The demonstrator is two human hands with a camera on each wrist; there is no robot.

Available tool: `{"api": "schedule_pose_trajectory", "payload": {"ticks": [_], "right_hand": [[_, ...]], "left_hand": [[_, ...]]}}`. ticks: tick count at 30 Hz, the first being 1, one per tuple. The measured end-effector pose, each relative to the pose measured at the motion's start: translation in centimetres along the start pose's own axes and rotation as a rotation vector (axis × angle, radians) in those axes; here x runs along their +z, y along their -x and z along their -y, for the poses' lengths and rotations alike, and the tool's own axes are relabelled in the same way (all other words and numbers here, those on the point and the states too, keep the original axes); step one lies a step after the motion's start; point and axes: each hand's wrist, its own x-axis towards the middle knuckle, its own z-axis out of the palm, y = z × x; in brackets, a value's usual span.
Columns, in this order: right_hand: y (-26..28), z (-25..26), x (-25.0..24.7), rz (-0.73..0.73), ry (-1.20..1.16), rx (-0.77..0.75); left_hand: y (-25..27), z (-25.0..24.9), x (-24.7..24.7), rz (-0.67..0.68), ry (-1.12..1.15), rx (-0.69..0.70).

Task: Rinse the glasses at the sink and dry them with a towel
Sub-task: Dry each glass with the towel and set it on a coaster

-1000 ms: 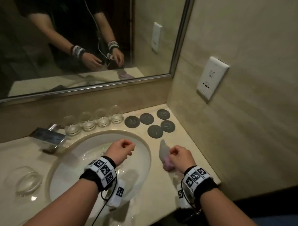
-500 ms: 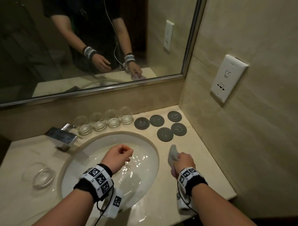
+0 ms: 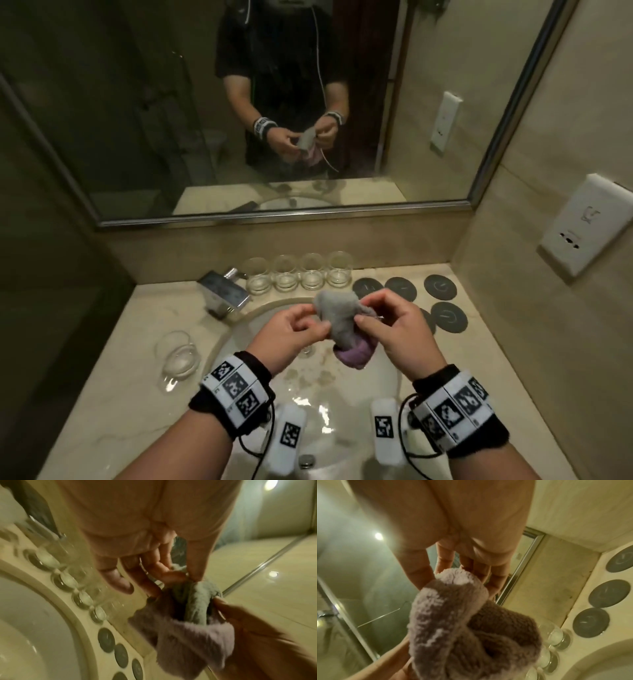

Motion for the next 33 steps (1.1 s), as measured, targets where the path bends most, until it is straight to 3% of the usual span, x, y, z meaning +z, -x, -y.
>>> {"api": "schedule_pose_trajectory", "payload": {"ticks": [3,7,11,15,20,26,30,33], "right_hand": [[-0.3,-0.2,2.5,0.071,-0.017,0.017],[-0.4,-1.4,5.2,0.178,-0.140,0.151],[-0.5,-1.7,8.1,0.406,-0.284,0.310],[-0.7,-1.4,10.6,0.444,-0.391,0.270],[-0.7,-0.4,13.0,0.504,-0.800,0.344],[-1.2,-1.4,14.1,0.494,-0.990,0.681],[-0.7,-1.8,14.7,0.654,-0.655,0.507],[-0.4,-1.6,15.1,0.588,-0.488,0.321]], "left_hand": [[1.6,-0.2,-2.9,-0.087,-0.108,0.128],[3.6,-1.2,-6.1,-0.195,-0.175,0.272],[5.1,-2.4,-8.8,-0.234,-0.208,0.336],[6.1,-2.9,-11.1,-0.285,-0.336,0.308],[7.1,-3.2,-12.7,-0.372,-0.332,0.288],[7.4,-3.9,-12.8,-0.367,-0.349,0.303],[7.3,-5.0,-12.3,-0.292,-0.426,0.345],[7.1,-5.8,-12.2,-0.300,-0.561,0.352]]}}
